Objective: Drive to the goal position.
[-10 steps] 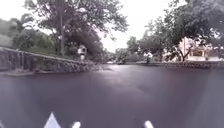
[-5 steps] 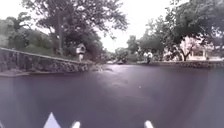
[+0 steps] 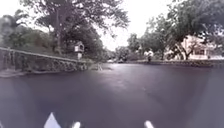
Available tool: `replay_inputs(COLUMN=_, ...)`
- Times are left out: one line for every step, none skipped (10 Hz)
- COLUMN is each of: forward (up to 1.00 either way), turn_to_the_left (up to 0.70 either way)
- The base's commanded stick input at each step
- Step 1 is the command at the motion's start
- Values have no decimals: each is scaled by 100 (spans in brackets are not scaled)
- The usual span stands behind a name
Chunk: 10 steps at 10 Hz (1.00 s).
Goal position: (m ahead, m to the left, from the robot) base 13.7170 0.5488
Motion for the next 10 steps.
replay_inputs(forward=70, turn_to_the_left=-2)
replay_inputs(forward=70, turn_to_the_left=-15)
replay_inputs(forward=70, turn_to_the_left=-29)
replay_inputs(forward=70, turn_to_the_left=-28)
replay_inputs(forward=70, turn_to_the_left=-15)
replay_inputs(forward=70, turn_to_the_left=-2)
replay_inputs(forward=70, turn_to_the_left=0)
replay_inputs(forward=70, turn_to_the_left=0)
replay_inputs(forward=70, turn_to_the_left=0)
replay_inputs(forward=70, turn_to_the_left=0)
